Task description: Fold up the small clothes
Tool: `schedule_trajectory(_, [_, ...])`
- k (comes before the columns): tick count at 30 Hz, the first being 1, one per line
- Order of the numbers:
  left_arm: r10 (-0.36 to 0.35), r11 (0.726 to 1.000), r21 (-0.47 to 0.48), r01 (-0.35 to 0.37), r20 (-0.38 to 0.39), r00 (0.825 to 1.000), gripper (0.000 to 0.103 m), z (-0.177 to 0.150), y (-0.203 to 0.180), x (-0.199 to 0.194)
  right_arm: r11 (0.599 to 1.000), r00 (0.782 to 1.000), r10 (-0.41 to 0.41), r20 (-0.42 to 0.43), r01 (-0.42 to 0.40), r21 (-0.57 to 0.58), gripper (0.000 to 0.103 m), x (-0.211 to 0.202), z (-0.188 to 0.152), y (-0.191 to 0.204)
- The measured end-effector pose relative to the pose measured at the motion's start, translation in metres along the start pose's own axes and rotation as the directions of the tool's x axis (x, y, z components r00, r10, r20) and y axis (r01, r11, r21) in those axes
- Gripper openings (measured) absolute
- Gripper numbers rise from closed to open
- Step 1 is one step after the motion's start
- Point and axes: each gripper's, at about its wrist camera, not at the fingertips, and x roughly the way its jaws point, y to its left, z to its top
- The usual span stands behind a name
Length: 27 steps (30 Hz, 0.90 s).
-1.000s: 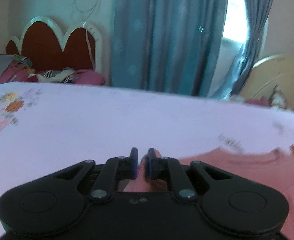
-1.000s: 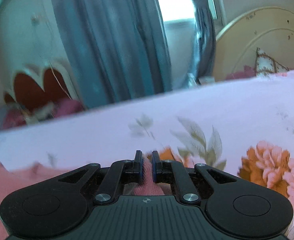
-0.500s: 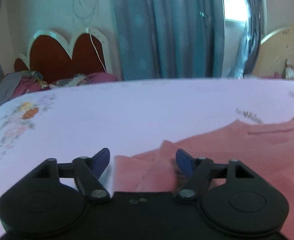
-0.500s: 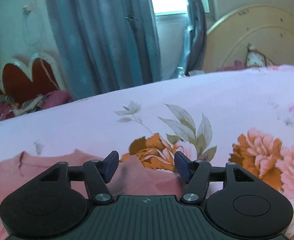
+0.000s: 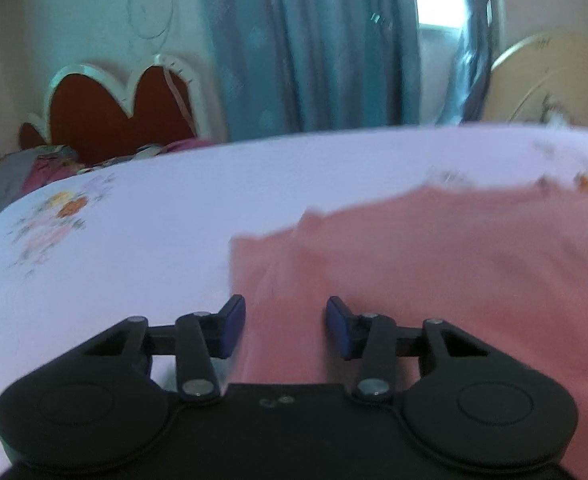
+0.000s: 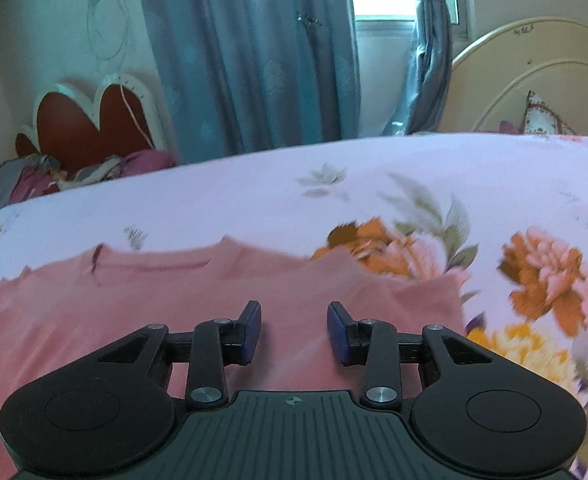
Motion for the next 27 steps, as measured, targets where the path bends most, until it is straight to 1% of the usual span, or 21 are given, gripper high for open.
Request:
schedule_trajectory(1, [0.019,1.000,0.003,-0.019,-0.013,1.000,0.043,-0.004,-0.001,0.001,1.000,1.000,-0.002,-0.003,0.002,0.001,0.038,0.000,-0.002,0.000])
schedule_trajectory(3, [0.039,0.999,-0.003,-0.039,-0.016,0.999,0.044,-0.010,0.001,-0.002,1.000,1.000,-0.011,-0.012,0.011,0.000,0.038,-0.002,-0.007,-0.002])
schedule_trajectory(6, [0.052,0.999,0.005,-0.052,-0.024,0.998,0.043,-0.015,-0.002,-0.010,1.000,0.999,-0.020,-0.029,0.020,-0.005,0.038,-0.005,-0.015,-0.008])
schedule_trajectory(7, [0.057,0.998,0.012,-0.057,-0.024,0.998,0.043,-0.018,-0.003,-0.013,0.999,0.999,-0.034,-0.031,0.033,-0.015,0.038,-0.006,-0.018,-0.009])
schedule_trajectory(8, [0.072,0.997,0.029,-0.072,-0.016,0.997,0.043,-0.021,-0.005,-0.014,0.996,0.997,-0.074,-0.030,0.073,-0.041,0.038,-0.005,-0.021,-0.010])
schedule_trajectory(9, [0.093,0.995,0.044,-0.092,-0.003,0.996,0.043,-0.024,-0.006,-0.013,0.987,0.990,-0.141,-0.020,0.139,-0.085,0.038,-0.001,-0.025,-0.012])
schedule_trajectory(10, [0.107,0.993,0.044,-0.107,0.003,0.994,0.043,-0.026,-0.006,-0.012,0.983,0.988,-0.154,-0.006,0.153,-0.097,0.034,0.001,-0.028,-0.017])
schedule_trajectory(11, [0.109,0.993,0.035,-0.109,0.000,0.994,0.043,-0.025,-0.005,-0.012,0.986,0.989,-0.150,-0.003,0.149,-0.080,0.031,0.000,-0.027,-0.021])
schedule_trajectory(13, [0.109,0.994,0.016,-0.109,-0.012,0.994,0.043,-0.024,-0.003,-0.013,0.984,0.986,-0.163,-0.016,0.161,-0.079,0.030,0.001,-0.024,-0.020])
schedule_trajectory(16, [0.108,0.994,0.017,-0.108,-0.032,0.994,0.042,-0.022,-0.001,-0.020,0.981,0.983,-0.181,-0.013,0.179,-0.067,0.030,-0.006,-0.026,-0.019])
schedule_trajectory(17, [0.104,0.995,0.015,-0.103,-0.037,0.994,0.041,-0.021,0.000,-0.023,0.984,0.985,-0.175,-0.008,0.174,-0.049,0.031,-0.012,-0.026,-0.018])
schedule_trajectory(19, [0.075,0.997,-0.026,-0.076,-0.044,0.996,0.041,-0.017,0.004,-0.032,0.991,0.991,-0.133,0.007,0.134,-0.018,0.031,-0.025,-0.025,-0.014])
schedule_trajectory(22, [0.035,0.996,-0.076,-0.037,-0.030,0.999,0.040,-0.009,0.000,-0.047,0.997,0.997,-0.070,0.028,0.071,-0.028,0.031,-0.039,-0.023,0.007])
schedule_trajectory(24, [0.002,0.997,-0.077,-0.003,-0.019,1.000,0.040,-0.003,-0.009,-0.054,0.998,0.999,-0.030,0.021,0.031,-0.046,0.031,-0.042,-0.023,0.024])
schedule_trajectory(27, [-0.046,0.996,-0.071,0.044,-0.025,0.999,0.040,0.002,-0.025,-0.058,0.999,1.000,0.014,-0.005,-0.014,-0.049,0.031,-0.040,-0.028,0.043])
